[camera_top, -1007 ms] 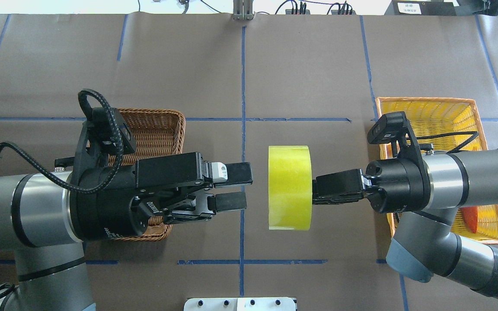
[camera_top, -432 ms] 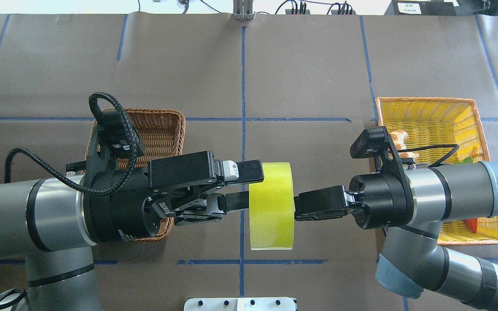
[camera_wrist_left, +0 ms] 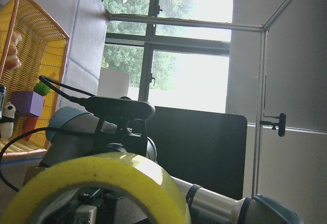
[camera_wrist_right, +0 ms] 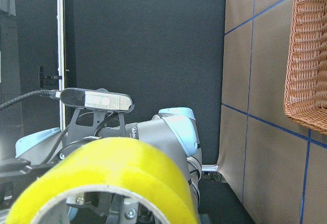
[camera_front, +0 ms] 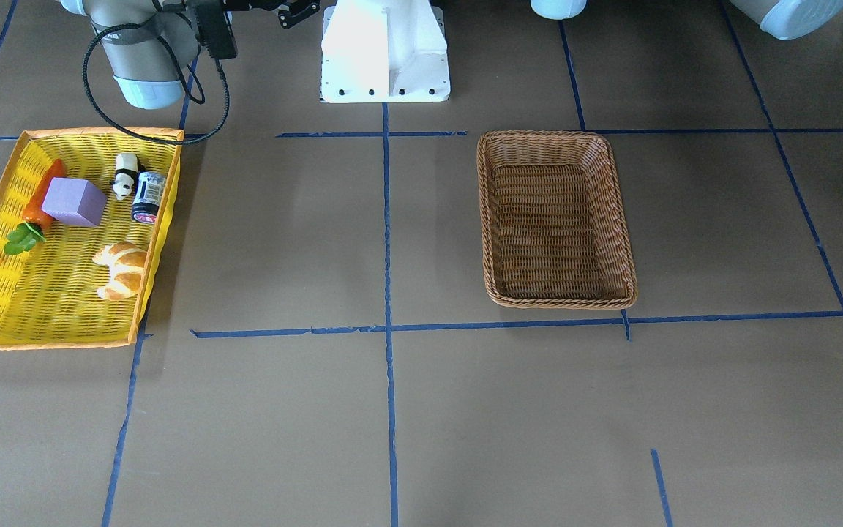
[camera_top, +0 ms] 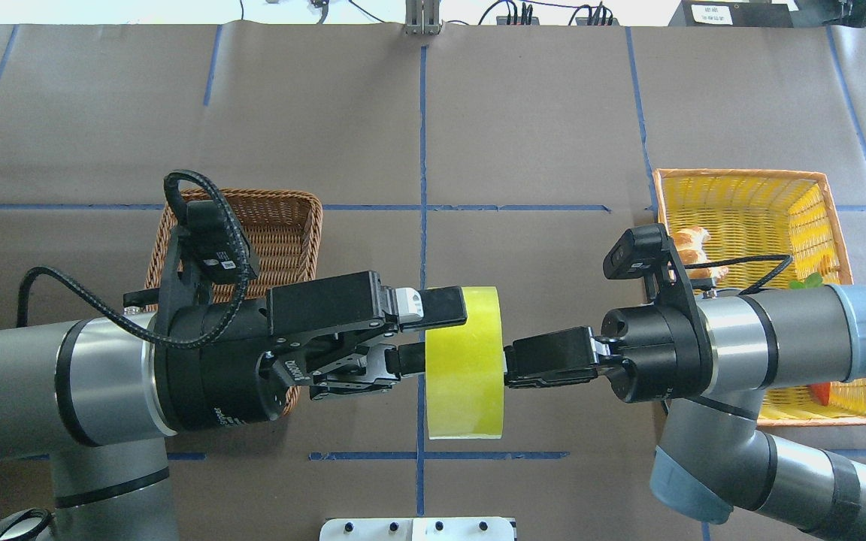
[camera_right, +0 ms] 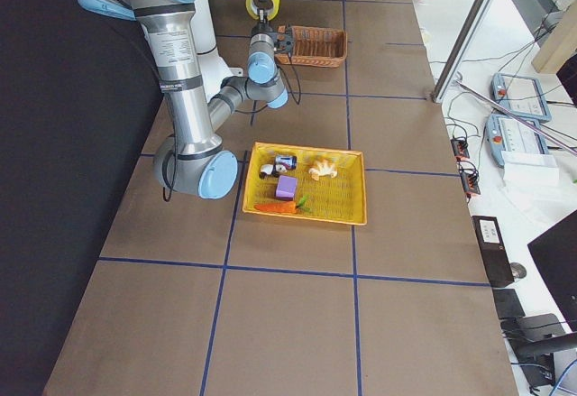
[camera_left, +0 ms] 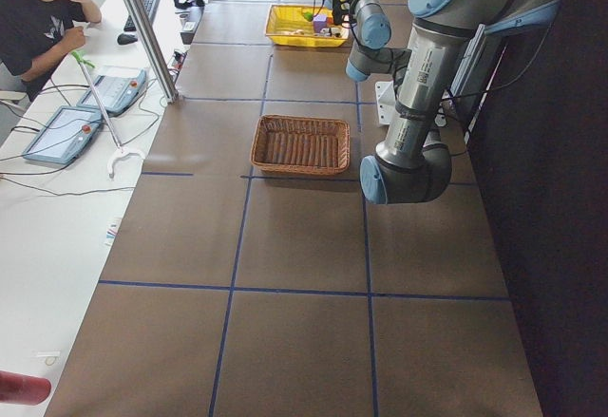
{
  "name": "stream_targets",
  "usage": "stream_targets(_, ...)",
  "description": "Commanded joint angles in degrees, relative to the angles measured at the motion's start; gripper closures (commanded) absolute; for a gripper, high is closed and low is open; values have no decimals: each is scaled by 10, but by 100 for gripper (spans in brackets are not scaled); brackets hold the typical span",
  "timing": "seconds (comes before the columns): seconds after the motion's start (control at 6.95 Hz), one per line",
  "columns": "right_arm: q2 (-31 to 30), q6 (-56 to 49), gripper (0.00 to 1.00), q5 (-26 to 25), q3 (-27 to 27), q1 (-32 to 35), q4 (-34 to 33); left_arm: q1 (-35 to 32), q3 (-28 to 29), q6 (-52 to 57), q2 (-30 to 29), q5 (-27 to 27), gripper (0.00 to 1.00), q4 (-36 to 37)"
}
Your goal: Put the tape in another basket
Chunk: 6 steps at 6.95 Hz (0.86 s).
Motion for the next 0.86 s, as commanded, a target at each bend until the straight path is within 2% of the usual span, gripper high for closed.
stream_targets(0.0,0,0,99,-1,0,-3,0,4,4,0,-9,9,0,1)
stream_targets(0.14,0,0,99,-4,1,-3,0,10,6,0,-9,10,0,1)
stream_targets(0.29,1,0,99,-4,1,-3,0,11,6,0,-9,10,23,1)
stream_targets(0.43,1,0,98,-4,1,-4,0,11,6,0,-9,10,60,1)
stream_targets(0.58,1,0,98,-4,1,-4,0,11,6,0,-9,10,86,0)
stream_targets(0.72,0,0,98,-4,1,-4,0,11,5,0,-9,10,92,0)
